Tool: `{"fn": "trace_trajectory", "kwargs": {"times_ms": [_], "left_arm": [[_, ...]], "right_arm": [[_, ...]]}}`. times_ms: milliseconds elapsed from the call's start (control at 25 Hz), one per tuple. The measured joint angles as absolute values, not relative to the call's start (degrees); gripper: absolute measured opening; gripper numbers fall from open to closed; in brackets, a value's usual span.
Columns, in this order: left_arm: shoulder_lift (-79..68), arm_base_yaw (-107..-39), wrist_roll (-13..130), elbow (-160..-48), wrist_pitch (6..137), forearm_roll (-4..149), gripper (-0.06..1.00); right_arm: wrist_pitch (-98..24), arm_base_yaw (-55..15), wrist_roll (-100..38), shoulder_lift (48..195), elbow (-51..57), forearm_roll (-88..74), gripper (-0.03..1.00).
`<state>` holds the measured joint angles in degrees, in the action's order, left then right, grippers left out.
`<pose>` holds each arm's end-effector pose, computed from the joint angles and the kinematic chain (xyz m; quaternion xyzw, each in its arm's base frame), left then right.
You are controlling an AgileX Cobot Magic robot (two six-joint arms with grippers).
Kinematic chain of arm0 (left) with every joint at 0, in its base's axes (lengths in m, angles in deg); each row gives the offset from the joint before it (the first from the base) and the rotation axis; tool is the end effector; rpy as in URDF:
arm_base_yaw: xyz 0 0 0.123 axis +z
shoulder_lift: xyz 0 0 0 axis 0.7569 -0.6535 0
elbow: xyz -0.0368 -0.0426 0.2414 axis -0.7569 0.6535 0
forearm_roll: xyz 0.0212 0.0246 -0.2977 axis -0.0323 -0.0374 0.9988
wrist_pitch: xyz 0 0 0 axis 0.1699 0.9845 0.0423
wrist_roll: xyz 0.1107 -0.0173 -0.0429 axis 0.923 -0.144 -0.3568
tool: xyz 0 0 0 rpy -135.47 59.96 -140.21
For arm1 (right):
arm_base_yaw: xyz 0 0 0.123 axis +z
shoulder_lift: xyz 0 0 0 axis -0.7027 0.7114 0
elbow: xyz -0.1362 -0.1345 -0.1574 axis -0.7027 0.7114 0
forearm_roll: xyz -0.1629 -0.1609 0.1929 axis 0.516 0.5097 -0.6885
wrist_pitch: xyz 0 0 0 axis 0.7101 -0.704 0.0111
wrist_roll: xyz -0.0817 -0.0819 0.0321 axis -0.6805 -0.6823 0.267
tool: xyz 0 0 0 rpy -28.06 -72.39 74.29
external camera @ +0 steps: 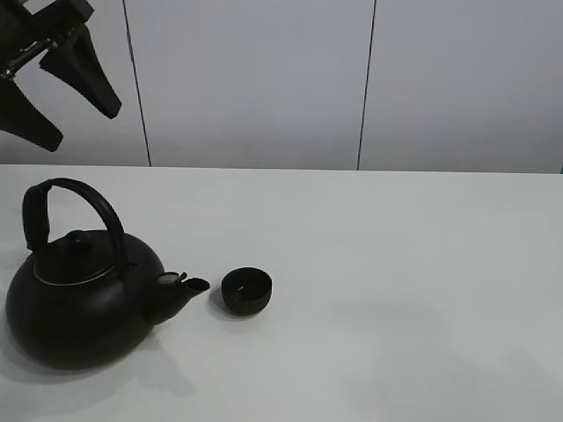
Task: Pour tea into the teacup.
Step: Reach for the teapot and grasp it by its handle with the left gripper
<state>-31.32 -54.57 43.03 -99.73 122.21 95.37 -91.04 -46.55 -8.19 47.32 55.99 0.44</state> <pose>0.3993 -0.0958 0.1822 0.0544 0.9492 -0.2604 0.1681 0.0990 -0.0024 0.2757 0.0114 0.8652 -0.0061 0.5012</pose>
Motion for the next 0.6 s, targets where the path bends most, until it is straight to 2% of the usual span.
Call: {"fn": "trace_trajectory", "kwargs": {"times_ms": [600], "left_arm": [[-31.32,-54.57,43.03,-99.73,121.84,95.37,0.53]], "right_arm": [[-90.39,-45.7,-6.4,47.32,56.07,3.47,0.51]]}}
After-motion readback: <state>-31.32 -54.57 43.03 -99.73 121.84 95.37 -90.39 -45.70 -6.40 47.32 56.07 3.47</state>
